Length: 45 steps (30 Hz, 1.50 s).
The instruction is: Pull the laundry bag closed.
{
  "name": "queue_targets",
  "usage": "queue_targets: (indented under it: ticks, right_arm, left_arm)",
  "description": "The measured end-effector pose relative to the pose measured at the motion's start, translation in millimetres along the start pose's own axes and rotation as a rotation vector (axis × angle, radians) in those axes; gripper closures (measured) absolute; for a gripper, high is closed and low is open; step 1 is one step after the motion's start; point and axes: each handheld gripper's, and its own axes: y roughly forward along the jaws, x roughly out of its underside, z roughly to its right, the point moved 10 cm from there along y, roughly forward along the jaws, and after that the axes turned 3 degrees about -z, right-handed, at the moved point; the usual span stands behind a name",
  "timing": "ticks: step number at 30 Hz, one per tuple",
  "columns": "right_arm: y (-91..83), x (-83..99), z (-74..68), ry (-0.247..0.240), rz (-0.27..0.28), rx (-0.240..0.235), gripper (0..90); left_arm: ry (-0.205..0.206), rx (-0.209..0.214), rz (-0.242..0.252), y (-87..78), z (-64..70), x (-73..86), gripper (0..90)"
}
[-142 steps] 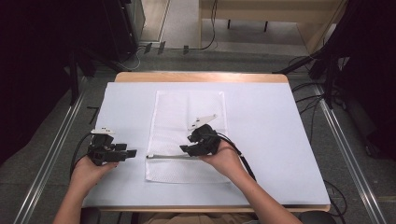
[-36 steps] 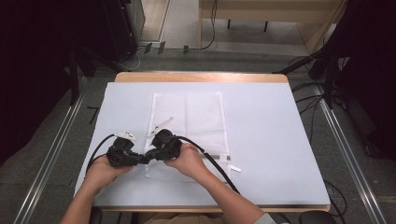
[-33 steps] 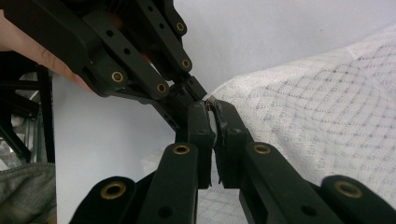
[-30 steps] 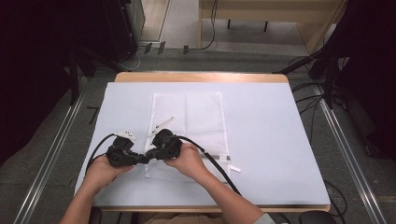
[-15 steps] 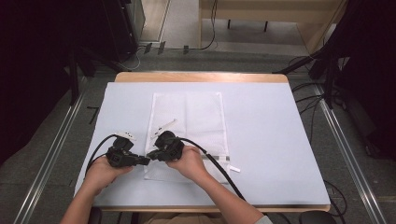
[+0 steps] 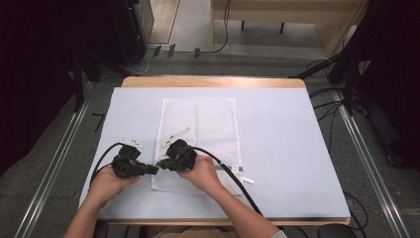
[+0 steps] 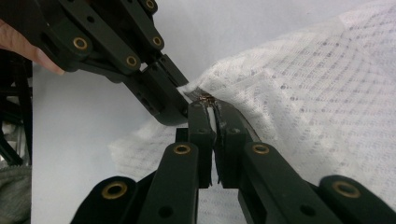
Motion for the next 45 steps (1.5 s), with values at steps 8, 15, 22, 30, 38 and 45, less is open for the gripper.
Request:
queue_targets:
  ticks: [8,15,22,30,38,45]
  right_arm:
    - [-4.1,10.4,14.3,0.029,-0.028,0.032,88.4]
    - [-10.4,16.1,18.3,0.041,-0.035,0.021,88.3]
    - [-12.0,21.2,24.1,0.063,-0.047,0.025,88.2]
    - [-15.2,31.0,30.0,0.056,-0.076,0.039,88.2]
    - [-21.6,28.8,30.6,0.048,-0.066,0.044,88.2]
    - [-27.7,32.1,37.6,0.068,-0.070,0.054,88.2]
  left_arm:
    - [0.000,0.020,0.007,-1.4,0.4,2.6,89.7]
    - [0.013,0.045,0.028,-2.9,0.6,3.9,89.3]
    - [0.015,0.043,0.024,-2.9,0.2,5.2,89.2]
    - [0.027,0.043,0.026,-2.6,0.3,5.9,88.9]
    - [0.034,0.049,0.033,-7.0,-0.1,5.9,89.0]
    - [0.020,0.053,0.039,-8.8,-2.5,6.1,89.0]
